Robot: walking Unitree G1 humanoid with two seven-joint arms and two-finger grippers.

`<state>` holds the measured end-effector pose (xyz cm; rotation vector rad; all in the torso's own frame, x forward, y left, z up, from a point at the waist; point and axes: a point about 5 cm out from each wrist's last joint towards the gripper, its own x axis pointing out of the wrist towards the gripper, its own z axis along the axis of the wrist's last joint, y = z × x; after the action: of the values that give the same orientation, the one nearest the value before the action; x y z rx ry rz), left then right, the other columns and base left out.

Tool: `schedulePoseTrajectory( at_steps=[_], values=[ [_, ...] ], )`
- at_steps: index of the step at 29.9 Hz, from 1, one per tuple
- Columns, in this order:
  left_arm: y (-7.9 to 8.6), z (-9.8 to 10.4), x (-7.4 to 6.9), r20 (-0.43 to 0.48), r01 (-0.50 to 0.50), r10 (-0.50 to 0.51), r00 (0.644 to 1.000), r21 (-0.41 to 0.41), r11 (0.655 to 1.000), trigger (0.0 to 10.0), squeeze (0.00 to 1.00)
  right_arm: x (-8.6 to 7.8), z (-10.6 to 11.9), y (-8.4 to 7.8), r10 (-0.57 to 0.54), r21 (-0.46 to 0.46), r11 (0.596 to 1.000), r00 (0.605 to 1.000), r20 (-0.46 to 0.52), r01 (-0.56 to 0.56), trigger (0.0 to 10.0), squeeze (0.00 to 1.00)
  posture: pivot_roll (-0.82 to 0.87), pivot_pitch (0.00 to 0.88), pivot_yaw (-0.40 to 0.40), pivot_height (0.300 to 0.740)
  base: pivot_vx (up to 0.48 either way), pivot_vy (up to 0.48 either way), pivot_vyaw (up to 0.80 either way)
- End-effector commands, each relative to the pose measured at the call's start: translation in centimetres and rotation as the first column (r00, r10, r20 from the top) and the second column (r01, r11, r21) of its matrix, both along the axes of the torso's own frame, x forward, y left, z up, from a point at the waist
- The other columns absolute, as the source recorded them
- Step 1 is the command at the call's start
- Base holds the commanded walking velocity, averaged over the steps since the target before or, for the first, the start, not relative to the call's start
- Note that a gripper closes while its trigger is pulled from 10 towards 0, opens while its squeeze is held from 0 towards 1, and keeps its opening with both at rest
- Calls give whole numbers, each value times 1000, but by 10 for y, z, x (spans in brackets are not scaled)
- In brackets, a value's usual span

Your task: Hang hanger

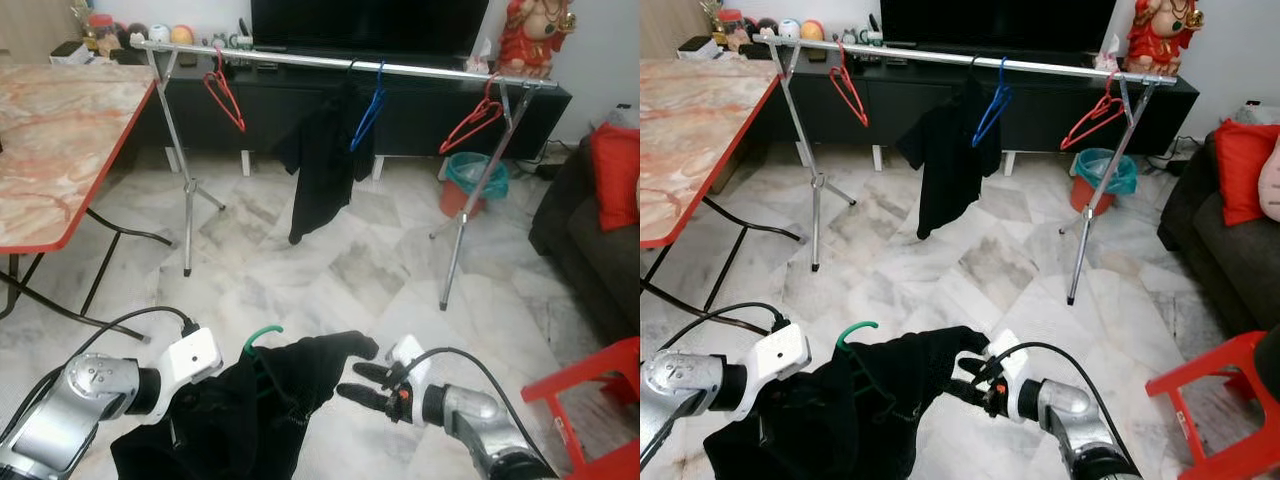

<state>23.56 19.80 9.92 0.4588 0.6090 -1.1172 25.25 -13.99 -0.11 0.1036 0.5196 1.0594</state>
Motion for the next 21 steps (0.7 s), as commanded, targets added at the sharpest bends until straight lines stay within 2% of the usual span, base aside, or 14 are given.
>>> schedulePoseTrajectory(
  at_steps=[1, 5, 6, 12, 16, 21],
  values=[
    [-2, 4, 4, 23, 6, -6, 1000, -7, 1000, 10000, 0, -4, 1, 3, 55, 30, 998, 998, -16, -55, 10000, 1000, -17, 0, -58, 740, 0, 0, 0],
    [-5, 4, 6, 26, 4, -4, 1000, -16, 1000, 10000, 0, -7, 2, 6, 96, 60, 994, 995, -37, -94, 10000, 1000, -14, 0, -58, 740, 0, 0, 0],
    [-6, 4, 7, 28, 3, -3, 1000, -19, 1000, 10000, 0, -7, 3, 7, 107, 62, 993, 994, -32, -105, 10000, 0, -14, 0, -59, 740, 0, 0, 0],
    [-9, 3, 10, 35, -3, 4, 999, -29, 1000, 10000, 0, -9, 5, 9, 121, 105, 988, 991, -64, -114, 10000, 0, -19, 0, -58, 740, 0, 0, 0],
    [-19, 1, 17, 64, -36, 40, 997, -65, 997, 10000, 0, -12, 10, 11, 143, 168, 978, 986, -87, -127, 10000, 0, -21, 0, -61, 740, 0, 0, 0],
    [-28, -4, 23, 89, -71, 77, 993, -74, 995, 10000, 0, -10, 13, 15, 114, 181, 978, 991, -74, -99, 10000, 0, -26, 0, -64, 740, 0, 0, 0]
  ],
)
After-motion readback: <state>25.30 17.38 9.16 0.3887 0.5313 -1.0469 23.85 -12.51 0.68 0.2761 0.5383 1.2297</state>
